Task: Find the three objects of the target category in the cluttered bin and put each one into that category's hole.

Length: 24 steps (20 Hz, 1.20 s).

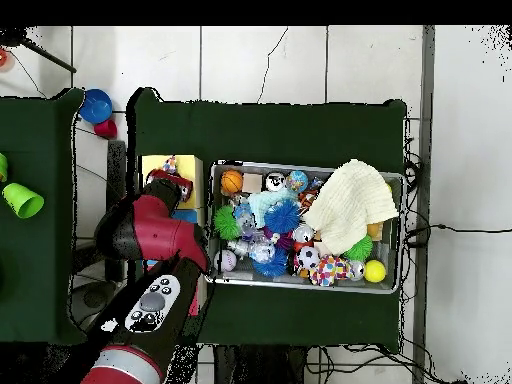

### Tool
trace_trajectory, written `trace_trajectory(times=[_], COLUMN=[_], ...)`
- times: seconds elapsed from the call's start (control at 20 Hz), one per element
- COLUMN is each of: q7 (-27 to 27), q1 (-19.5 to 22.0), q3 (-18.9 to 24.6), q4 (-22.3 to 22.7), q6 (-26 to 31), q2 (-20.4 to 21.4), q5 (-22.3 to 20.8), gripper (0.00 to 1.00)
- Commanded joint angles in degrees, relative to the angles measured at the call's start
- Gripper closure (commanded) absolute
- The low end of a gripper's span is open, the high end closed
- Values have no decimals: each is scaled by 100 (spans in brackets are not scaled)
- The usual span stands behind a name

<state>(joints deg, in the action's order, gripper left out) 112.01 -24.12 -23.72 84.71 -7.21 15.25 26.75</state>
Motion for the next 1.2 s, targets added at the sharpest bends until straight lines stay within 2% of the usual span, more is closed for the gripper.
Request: trace_trajectory(times=[0.05,0.35,0.55,0.75,0.9,1.2], q7=[1207,1020,599,618,663,695], q1=[317,658,1328,1162,961,806], q3=[558,944,1795,1488,1138,936], q4=[621,643,966,1004,967,1038], q6=[1311,1820,2056,2589,2603,2518], q2=[-495,-217,243,475,531,741], q5=[378,294,58,-7,-141,-234], gripper=[100,100,100,100,100,100])
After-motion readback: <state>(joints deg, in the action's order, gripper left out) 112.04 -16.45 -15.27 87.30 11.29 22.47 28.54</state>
